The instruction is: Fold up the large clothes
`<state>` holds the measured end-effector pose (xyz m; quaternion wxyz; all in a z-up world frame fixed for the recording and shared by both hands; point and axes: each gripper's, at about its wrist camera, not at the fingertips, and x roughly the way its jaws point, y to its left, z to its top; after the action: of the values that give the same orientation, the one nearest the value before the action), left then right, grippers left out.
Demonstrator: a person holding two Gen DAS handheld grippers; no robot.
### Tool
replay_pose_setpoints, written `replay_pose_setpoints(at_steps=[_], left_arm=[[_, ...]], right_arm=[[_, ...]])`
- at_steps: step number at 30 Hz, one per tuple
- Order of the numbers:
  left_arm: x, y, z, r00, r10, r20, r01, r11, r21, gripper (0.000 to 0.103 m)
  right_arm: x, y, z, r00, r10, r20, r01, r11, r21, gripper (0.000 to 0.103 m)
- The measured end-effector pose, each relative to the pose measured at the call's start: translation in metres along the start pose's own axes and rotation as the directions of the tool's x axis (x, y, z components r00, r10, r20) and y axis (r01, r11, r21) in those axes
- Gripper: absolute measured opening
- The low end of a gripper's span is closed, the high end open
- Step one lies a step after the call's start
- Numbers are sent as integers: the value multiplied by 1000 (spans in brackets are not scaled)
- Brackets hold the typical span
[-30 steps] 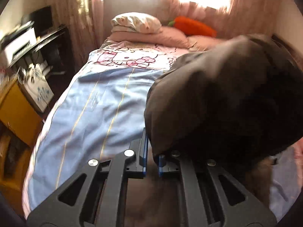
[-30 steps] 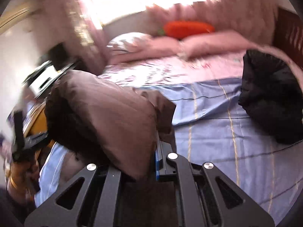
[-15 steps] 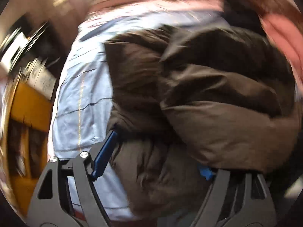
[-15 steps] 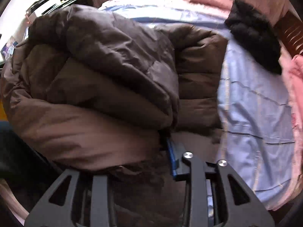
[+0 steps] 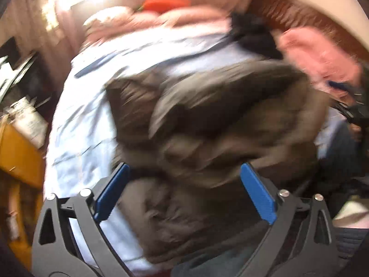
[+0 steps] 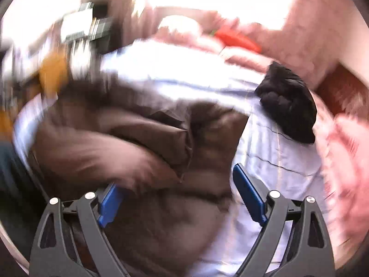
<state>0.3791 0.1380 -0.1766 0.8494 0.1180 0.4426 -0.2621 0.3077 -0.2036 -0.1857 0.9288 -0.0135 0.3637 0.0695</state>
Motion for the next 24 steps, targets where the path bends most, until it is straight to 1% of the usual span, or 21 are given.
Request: replay_pose_setpoints(at_steps=[1,2,3,5,7,8,9,10,11,12,13,14,15,16,17,18,19,20,22,23,24], left_arm=[[-8,-8,1,1000,-13,23,12,999,34,100],[-14,-13,2,999,0,50,-3,998,59,100],[-21,-18,3,997,14,80,-21,997,80,100],[-27,-24,8,993,42,109,-52,995,84,101],[-25,-24,17,993,56,108,-62,997,54,101],[-13,-24,30,992,91,89,-92,996,6,101],[-4,-25,41,993,108,55,-106,993,-43,101],[6,-26,49,995,99,19,-97,991,-92,97],[28,-23,58,999,31,-29,-36,984,-172,85],[55,-20,65,995,-70,-68,51,968,-244,79],[74,-19,67,988,-116,-99,84,956,-280,69],[104,-20,69,979,-122,-161,67,949,-308,61],[129,-21,69,974,-77,-215,9,953,-302,59],[149,-20,67,968,-29,-251,-45,958,-284,59],[162,-19,65,963,-5,-269,-72,958,-277,59],[175,-17,61,958,9,-287,-90,959,-270,59],[188,-12,57,951,9,-310,-98,957,-272,60],[194,-10,54,948,2,-319,-97,954,-284,61],[207,-7,48,940,1,-340,-109,948,-298,61],[207,-7,48,940,5,-342,-111,951,-290,59],[199,-8,50,943,7,-333,-109,952,-287,58]], right_arm=[[-4,-8,5,997,75,23,-76,995,67,92],[-9,-12,9,989,143,41,-147,985,94,96],[-19,-11,14,972,227,69,-233,966,110,100],[-31,-13,21,950,293,107,-304,946,109,102],[-38,-12,32,920,357,161,-380,913,145,102],[-35,-11,35,924,348,156,-372,912,169,102],[-21,-6,42,948,299,113,-317,925,211,96],[-10,-3,48,960,270,71,-280,933,227,87],[7,3,49,967,255,23,-254,940,228,70],[36,13,49,971,237,-41,-222,948,226,66],[62,21,49,972,216,-93,-189,953,236,66],[90,22,44,970,191,-151,-150,958,244,66],[112,26,38,968,153,-200,-102,964,245,66],[127,31,26,966,120,-230,-65,970,233,66],[143,34,18,963,76,-258,-20,977,213,66],[162,37,11,957,12,-290,43,983,181,66],[174,36,2,953,-9,-304,63,984,167,66],[186,37,-3,947,-28,-320,81,985,152,66],[199,39,-9,938,-43,-345,92,987,128,66],[203,37,-10,935,-44,-351,91,989,119,66],[198,38,-8,932,-34,-361,80,990,113,66]])
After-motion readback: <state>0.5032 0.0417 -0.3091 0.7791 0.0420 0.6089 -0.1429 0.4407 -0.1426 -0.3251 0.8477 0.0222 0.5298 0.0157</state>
